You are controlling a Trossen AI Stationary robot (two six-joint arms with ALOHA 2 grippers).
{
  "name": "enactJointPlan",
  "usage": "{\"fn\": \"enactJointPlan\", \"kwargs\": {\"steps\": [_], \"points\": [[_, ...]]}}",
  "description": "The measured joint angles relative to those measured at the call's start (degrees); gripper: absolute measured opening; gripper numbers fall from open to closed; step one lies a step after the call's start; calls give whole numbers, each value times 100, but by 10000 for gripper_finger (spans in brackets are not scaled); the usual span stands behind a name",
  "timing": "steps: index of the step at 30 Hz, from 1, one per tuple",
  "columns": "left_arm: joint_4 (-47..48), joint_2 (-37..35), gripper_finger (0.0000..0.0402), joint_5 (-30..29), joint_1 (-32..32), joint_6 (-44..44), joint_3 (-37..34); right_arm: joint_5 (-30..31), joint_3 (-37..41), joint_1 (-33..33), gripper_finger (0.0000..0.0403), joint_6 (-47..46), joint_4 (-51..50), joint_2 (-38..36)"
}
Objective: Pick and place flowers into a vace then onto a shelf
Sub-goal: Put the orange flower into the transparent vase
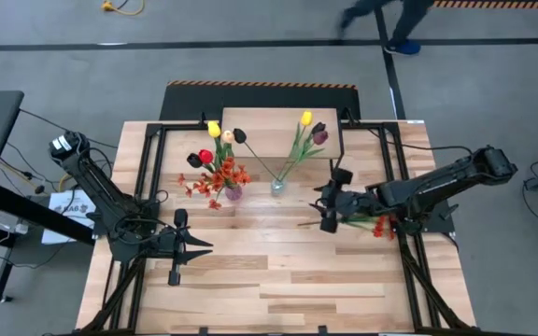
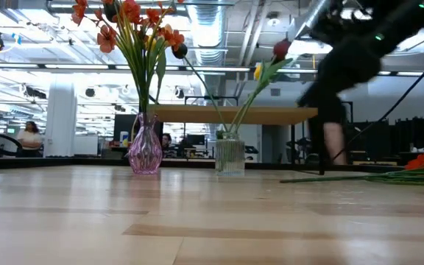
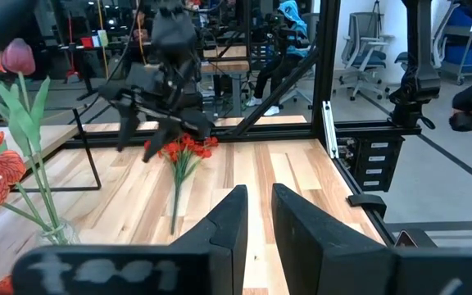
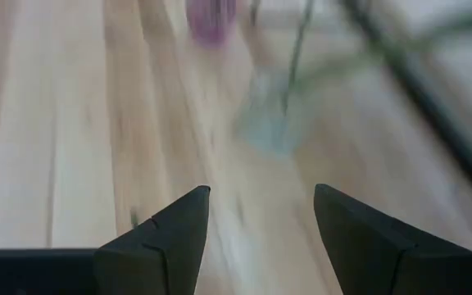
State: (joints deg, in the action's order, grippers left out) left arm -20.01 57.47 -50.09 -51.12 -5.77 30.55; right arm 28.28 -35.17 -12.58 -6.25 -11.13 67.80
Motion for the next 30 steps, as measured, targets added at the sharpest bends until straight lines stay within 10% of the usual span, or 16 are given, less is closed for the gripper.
{"fn": "enactJointPlan", "kwargs": {"steps": [16,30], "points": [[-1,-1,46,24,1,-91,0,-1650,1,-587,214,-2230,-3166,165],[-5,-2,46,281,1,-109,0,-1914,-46,-647,214,-2367,-3521,1590]]}}
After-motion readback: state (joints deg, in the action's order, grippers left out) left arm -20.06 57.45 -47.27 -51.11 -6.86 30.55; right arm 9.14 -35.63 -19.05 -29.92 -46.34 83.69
